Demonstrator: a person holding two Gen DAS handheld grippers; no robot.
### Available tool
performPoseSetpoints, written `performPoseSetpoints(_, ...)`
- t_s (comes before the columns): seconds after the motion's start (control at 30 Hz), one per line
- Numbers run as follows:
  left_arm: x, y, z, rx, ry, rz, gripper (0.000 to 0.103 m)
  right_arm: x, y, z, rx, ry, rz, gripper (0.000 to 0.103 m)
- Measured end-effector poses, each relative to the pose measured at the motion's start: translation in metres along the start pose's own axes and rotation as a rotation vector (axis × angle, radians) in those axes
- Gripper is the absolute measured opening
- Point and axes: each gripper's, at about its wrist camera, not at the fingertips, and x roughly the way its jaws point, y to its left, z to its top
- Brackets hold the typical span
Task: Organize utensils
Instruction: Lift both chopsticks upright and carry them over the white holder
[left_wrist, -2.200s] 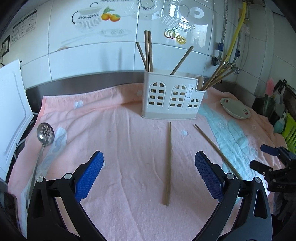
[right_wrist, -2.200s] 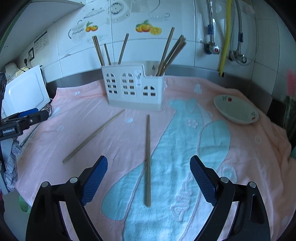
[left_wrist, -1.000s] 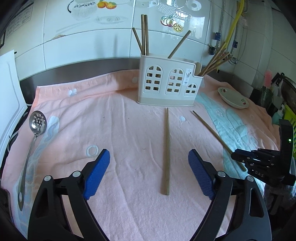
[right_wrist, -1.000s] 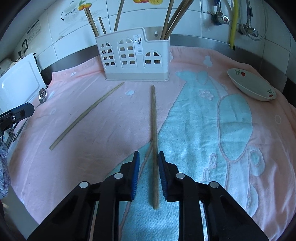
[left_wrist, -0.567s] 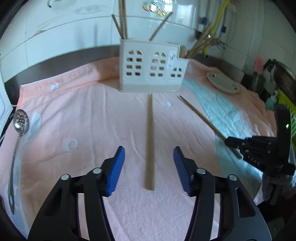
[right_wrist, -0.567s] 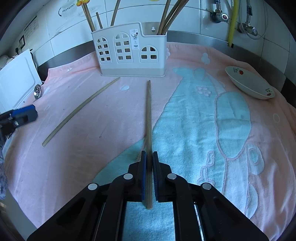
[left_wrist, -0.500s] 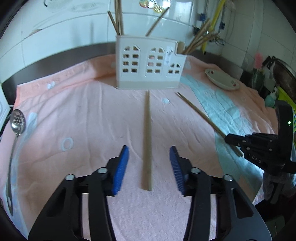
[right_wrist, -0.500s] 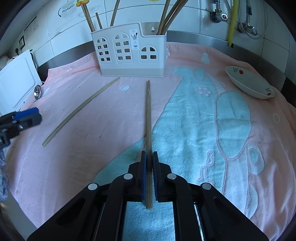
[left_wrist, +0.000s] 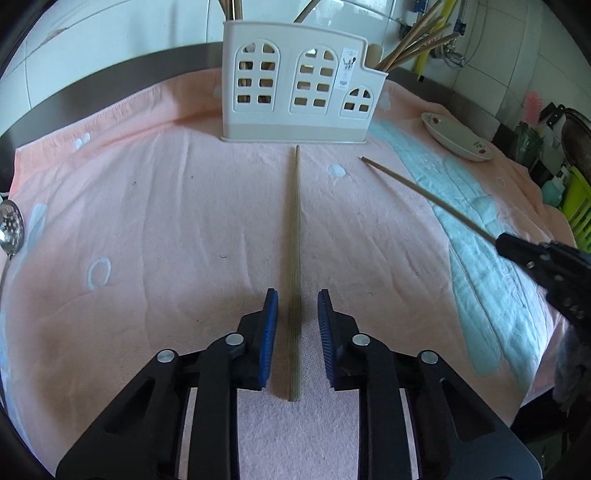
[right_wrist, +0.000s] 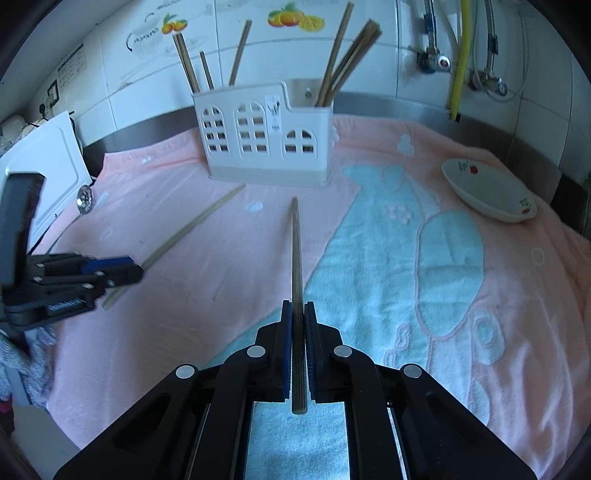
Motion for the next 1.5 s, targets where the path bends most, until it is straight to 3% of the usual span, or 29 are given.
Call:
performPoseSetpoints(0.2, 0.003, 0.000, 0.001, 0.010, 0.017, 0.012, 0.013, -0.010, 0.004, 0.008, -0.015, -0.030, 0.004, 0.006)
performPoseSetpoints(0.43, 0.008, -0.003, 0.009, 0.061, 0.086, 0.028, 0.012, -0.016, 0.008, 0.013, -0.023, -0.050, 0.009, 0.006)
performPoseSetpoints(0.53, 0.009, -0.004, 0.010, 0.078, 0.095, 0.041, 0.007, -0.016, 0.009, 0.014, -0.024, -0.052, 0.011, 0.006)
performPoseSetpoints(0.67, 0.003, 0.000, 0.011, 0.049, 0.086, 0.013, 0.006, -0.018, 0.009, 0.018, -0.027, -0.061, 0.011, 0.006)
performPoseSetpoints(0.87, -0.026, 0.005, 0.024, -0.005, -0.008, -0.032, 0.006, -0.030, 0.008, 0.038, -0.038, -0.105, 0.011, 0.006)
performPoseSetpoints(1.13, -0.082, -0.009, 0.063, 0.042, -0.178, -0.048, 0.006, -0.044, 0.012, 0.080, -0.084, -0.149, 0.012, 0.006)
performPoseSetpoints(1.5, -0.108, -0.013, 0.122, 0.097, -0.241, -0.025, 0.006, -0.052, 0.015, 0.141, -0.142, -0.131, 0.036, 0.006)
